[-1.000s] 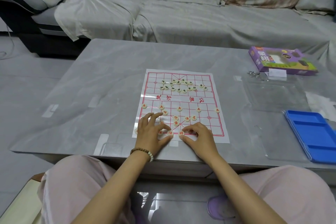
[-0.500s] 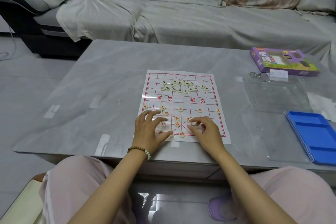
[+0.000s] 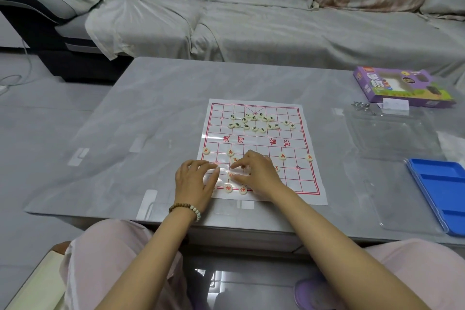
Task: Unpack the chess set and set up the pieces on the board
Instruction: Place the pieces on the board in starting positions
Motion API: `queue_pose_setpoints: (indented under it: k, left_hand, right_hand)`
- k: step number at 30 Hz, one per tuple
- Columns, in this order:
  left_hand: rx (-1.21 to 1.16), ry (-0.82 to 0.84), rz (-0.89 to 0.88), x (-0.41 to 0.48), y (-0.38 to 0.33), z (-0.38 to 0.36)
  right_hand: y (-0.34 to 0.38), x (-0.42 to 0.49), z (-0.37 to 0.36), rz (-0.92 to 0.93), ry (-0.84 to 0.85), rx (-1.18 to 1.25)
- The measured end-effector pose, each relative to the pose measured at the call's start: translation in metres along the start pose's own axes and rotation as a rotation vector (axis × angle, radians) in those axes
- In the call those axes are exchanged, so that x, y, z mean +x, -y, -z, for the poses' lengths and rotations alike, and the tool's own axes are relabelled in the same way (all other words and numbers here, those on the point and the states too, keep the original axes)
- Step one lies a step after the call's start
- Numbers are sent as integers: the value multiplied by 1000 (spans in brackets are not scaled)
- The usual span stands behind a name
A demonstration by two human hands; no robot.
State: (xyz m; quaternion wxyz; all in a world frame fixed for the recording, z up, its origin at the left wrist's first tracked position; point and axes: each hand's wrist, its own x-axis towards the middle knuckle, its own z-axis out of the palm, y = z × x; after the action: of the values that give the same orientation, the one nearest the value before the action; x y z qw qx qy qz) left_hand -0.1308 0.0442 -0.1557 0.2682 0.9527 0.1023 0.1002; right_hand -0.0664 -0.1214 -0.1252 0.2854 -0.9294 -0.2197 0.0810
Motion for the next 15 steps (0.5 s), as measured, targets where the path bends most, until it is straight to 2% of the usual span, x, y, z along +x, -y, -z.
queue_pose_setpoints:
  k: [5, 10, 15]
  left_hand:
    - [5, -11, 8, 3, 3, 0]
    - [-15, -30, 16, 6, 7, 3]
    - [-77, -3, -24, 3, 18, 17]
  right_hand:
    - [4, 8, -2, 52, 42, -119]
    - [9, 16, -9, 71, 2, -197]
    - [9, 18, -1, 113, 77, -174]
